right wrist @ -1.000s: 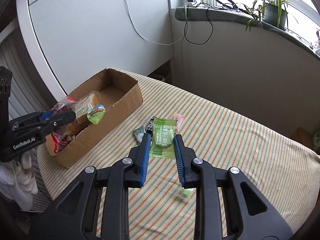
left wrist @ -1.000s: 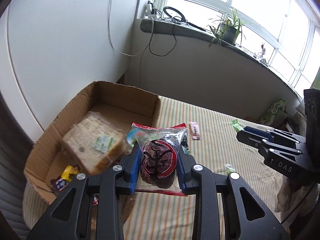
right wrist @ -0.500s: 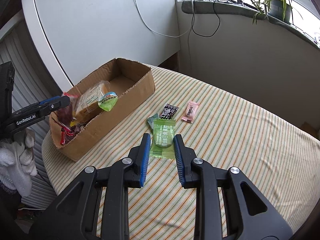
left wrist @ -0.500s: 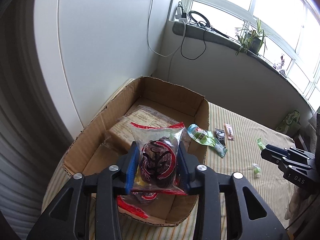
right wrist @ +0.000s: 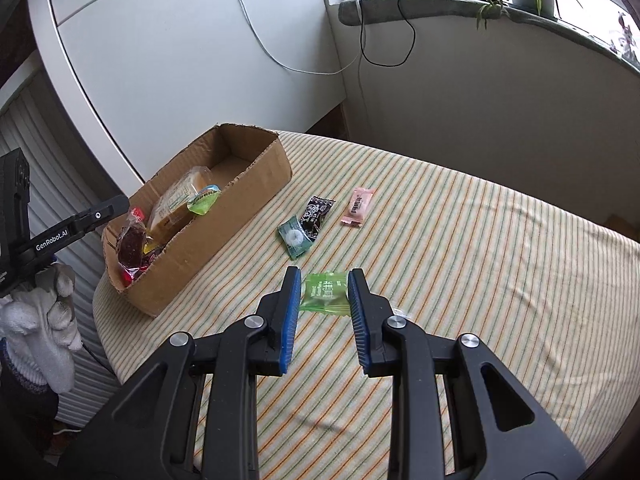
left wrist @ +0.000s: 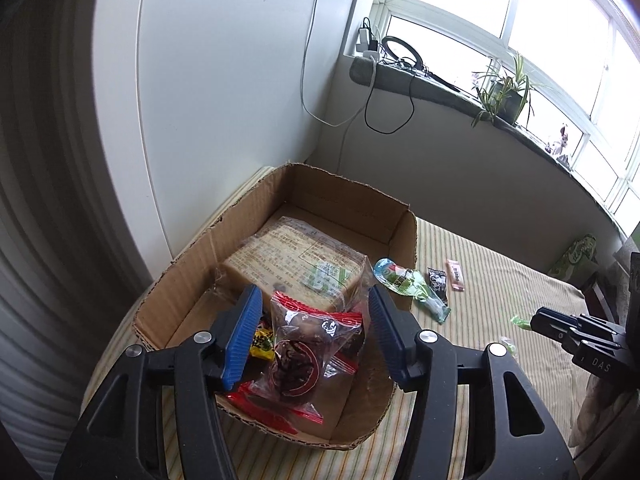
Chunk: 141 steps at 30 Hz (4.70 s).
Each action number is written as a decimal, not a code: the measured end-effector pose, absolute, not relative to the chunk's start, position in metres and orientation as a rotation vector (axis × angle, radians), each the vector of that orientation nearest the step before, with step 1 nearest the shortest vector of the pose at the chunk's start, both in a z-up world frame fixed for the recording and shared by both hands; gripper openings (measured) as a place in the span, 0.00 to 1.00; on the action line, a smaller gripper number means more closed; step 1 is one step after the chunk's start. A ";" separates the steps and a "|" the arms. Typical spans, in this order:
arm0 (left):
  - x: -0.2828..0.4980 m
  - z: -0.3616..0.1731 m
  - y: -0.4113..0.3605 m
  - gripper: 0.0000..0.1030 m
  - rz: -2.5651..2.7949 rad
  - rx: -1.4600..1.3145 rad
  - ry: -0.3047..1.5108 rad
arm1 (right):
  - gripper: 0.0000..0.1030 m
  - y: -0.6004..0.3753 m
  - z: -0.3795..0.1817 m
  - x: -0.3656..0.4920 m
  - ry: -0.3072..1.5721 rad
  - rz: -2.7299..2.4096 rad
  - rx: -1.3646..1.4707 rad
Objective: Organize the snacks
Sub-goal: 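Carry the red candy bag into the box and release it with the left tool, then grasp the small clear cup of green candy with the right tool, then grasp the green mint packet with the left tool, then carry the mint packet and green candy cup toward the box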
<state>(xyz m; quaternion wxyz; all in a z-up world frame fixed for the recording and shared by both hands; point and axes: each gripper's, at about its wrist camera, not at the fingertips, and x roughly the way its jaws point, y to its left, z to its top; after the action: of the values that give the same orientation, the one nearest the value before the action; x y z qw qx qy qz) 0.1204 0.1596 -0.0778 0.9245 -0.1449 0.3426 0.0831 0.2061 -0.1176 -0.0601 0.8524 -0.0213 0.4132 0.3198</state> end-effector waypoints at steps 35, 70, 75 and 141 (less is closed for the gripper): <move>0.059 -0.083 0.207 0.53 0.184 -0.343 0.681 | 0.74 0.040 -0.022 0.177 0.811 0.942 -0.090; 0.117 -0.118 0.038 0.53 -0.111 -0.215 0.817 | 0.53 -0.131 -0.119 0.222 0.965 0.549 -0.142; 0.143 -0.128 0.027 0.53 -0.096 -0.213 0.839 | 0.40 -0.133 -0.127 0.231 0.969 0.533 -0.189; 0.242 -0.149 0.010 0.06 0.111 -0.185 0.890 | 0.22 -0.152 -0.129 0.239 0.904 0.634 -0.200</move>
<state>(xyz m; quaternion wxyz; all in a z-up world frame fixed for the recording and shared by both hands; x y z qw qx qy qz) 0.2417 0.0101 -0.1489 0.8970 -0.0894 0.4296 0.0535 0.2393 -0.1522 -0.1292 0.8468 -0.0951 0.4285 0.3005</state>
